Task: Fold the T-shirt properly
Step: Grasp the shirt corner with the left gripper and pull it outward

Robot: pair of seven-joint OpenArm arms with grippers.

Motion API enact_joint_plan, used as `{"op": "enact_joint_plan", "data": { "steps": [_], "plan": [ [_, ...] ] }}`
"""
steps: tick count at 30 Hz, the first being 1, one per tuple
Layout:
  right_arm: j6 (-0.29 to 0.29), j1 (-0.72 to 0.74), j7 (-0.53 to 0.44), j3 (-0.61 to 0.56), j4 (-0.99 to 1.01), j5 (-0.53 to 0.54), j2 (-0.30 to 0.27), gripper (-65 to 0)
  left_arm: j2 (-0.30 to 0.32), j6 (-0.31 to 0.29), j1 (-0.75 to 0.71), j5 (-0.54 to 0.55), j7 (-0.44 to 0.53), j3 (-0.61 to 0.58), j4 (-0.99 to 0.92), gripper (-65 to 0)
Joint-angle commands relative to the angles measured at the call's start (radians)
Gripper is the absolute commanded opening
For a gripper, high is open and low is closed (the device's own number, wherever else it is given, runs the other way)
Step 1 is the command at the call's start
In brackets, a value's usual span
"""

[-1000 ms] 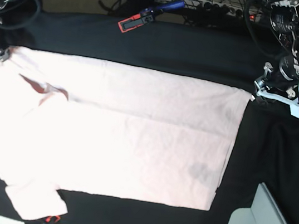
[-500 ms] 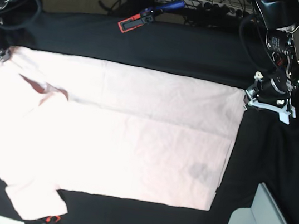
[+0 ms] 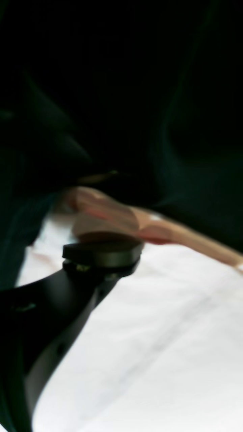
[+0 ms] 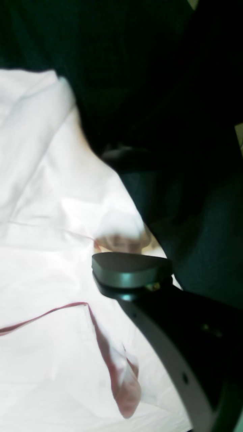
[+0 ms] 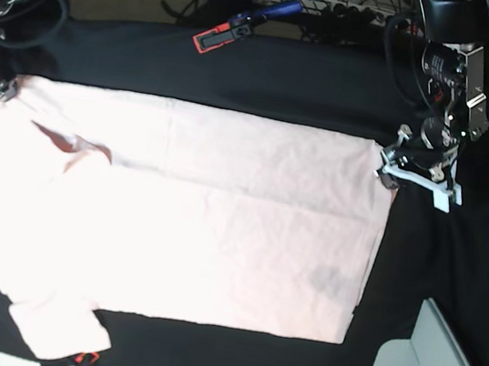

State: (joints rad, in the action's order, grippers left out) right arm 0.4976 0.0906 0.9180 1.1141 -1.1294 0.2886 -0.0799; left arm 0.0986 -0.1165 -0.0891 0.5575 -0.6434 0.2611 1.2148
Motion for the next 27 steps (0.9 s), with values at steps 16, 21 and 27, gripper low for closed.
{"op": "enact_joint_plan", "data": {
  "steps": [16, 21, 27],
  "plan": [
    [0.006, 0.01, -0.007, -0.002, -0.016, 0.016, -0.019, -30.6, -0.007, 0.011, -0.094, -0.006, -0.086, -0.004, 0.081, -41.3],
    [0.006, 0.01, -0.007, -0.002, -0.016, 0.016, -0.019, -30.6, -0.009, 0.011, -0.108, -0.006, -0.086, -0.004, 0.082, -50.6],
    [0.006, 0.01, -0.007, -0.004, -0.016, 0.016, -0.019, -30.6, -0.009, 0.011, -0.11, -0.004, -0.094, -0.004, 0.082, -51.7]
  ]
}}
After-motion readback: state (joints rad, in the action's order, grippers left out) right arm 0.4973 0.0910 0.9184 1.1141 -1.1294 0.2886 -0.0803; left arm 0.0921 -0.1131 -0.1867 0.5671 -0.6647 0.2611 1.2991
